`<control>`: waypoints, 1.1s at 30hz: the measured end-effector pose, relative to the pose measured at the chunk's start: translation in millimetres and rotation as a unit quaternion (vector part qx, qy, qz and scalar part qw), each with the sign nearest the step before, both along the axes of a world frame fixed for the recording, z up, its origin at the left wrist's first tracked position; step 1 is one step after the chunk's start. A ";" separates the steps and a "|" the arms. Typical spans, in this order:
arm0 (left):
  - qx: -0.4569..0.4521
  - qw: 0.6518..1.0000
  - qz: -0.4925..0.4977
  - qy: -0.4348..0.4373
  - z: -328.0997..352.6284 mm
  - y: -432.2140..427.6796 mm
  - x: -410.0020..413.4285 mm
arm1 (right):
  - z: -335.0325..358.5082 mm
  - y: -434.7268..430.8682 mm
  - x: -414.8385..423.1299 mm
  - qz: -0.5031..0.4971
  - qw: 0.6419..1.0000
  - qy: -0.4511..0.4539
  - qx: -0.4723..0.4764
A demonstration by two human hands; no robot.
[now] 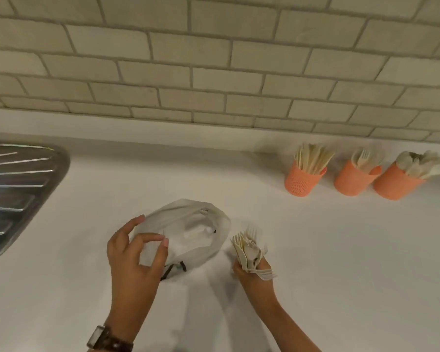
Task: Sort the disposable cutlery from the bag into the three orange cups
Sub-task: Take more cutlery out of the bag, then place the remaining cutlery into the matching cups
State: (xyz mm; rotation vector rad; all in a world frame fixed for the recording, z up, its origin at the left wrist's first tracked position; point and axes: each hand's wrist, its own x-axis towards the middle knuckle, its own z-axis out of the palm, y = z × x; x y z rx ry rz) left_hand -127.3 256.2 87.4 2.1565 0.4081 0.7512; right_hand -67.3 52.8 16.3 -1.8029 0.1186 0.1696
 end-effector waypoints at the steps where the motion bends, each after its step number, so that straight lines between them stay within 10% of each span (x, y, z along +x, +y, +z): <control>1: 0.023 0.999 -0.031 -0.019 1.6 -7.9 -0.1 | 1.2 -0.1 1.0 -0.007 1.000 -0.002 0.003; 11: -0.134 0.902 -0.359 0.198 -22.9 -112.3 27.0 | 29.3 -13.9 -17.9 -0.007 0.994 -0.008 0.109; 15: -0.119 0.888 -0.400 0.195 -26.6 -143.5 29.8 | 27.5 -41.8 -24.9 -0.066 0.995 -0.070 -0.021; 22: 0.001 0.856 -0.476 0.204 -56.5 -205.3 35.5 | 5.7 -99.0 -42.5 -0.180 0.983 -0.009 0.043; 33: -0.057 0.903 -0.387 0.175 -13.4 -325.5 41.7 | 40.4 -235.6 -43.5 -0.097 0.994 0.039 -0.030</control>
